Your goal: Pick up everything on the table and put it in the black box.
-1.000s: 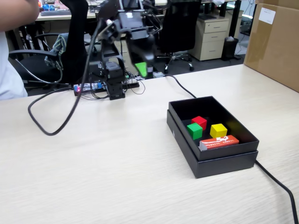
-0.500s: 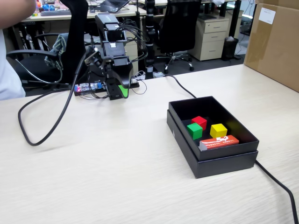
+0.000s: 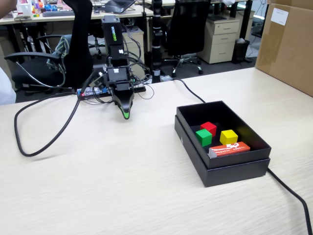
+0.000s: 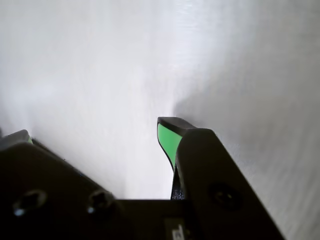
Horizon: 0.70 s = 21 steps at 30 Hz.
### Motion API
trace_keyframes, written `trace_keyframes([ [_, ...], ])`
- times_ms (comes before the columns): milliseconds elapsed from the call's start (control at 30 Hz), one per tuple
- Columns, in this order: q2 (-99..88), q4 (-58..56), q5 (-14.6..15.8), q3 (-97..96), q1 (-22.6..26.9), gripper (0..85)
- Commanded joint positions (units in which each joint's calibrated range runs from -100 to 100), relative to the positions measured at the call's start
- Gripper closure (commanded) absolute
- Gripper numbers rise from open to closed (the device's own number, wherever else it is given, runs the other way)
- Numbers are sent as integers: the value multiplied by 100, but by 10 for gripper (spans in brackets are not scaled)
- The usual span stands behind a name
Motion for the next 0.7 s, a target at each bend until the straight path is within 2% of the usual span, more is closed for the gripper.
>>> trace_keyframes([
  [0,-105,805,-147,-159,-5,356],
  [200,-94,2179,-415,-1491,-5,378],
  [667,-59,1825,-405,-1745,117,370],
])
